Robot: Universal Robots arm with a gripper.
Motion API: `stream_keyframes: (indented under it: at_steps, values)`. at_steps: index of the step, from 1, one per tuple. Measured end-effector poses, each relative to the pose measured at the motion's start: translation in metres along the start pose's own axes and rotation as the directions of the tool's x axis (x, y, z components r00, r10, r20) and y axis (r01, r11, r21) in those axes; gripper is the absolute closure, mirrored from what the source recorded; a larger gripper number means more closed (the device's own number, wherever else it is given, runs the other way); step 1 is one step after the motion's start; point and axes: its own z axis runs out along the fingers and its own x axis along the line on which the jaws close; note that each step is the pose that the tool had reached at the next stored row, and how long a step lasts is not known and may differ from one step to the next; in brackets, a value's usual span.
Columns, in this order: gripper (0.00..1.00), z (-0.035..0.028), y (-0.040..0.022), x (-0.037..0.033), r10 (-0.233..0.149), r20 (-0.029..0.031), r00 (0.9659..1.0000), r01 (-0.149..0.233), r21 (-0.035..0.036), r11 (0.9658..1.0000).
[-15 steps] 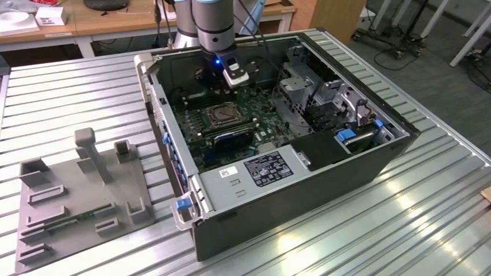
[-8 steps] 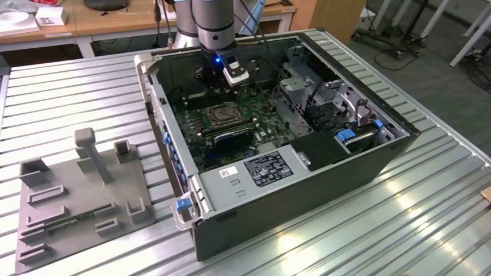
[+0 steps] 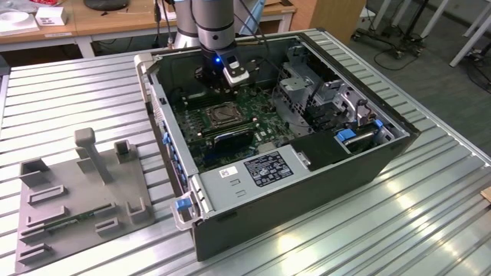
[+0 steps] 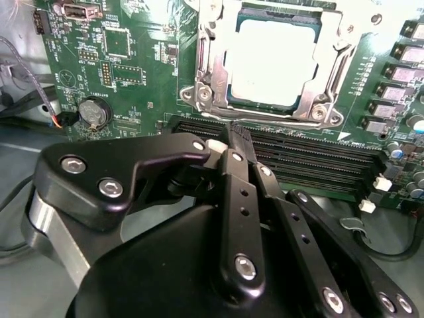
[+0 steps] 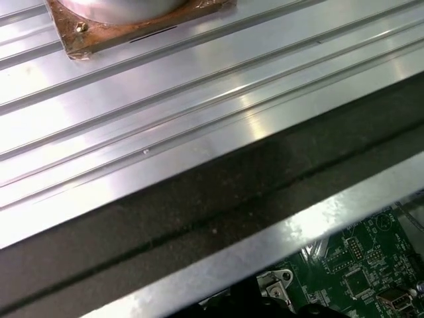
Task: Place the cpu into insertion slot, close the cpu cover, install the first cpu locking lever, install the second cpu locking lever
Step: 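Install the first cpu locking lever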
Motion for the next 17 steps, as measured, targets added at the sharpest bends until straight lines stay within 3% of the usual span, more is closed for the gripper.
stream_keyframes:
  at_steps: [10, 15, 17]
  values:
    - [0.89, 0.0000, -0.0001, -0.0001, -0.014, -0.0024, 0.9999, 0.014, -0.0012, 0.9999]
    - [0.89, 0.0001, -0.0001, -0.0001, -0.077, -0.0141, 0.9969, 0.077, -0.0060, 0.9970]
    - [0.89, 0.0001, -0.0002, 0.0000, -0.099, -0.0199, 0.9949, 0.099, 0.0005, 0.9951]
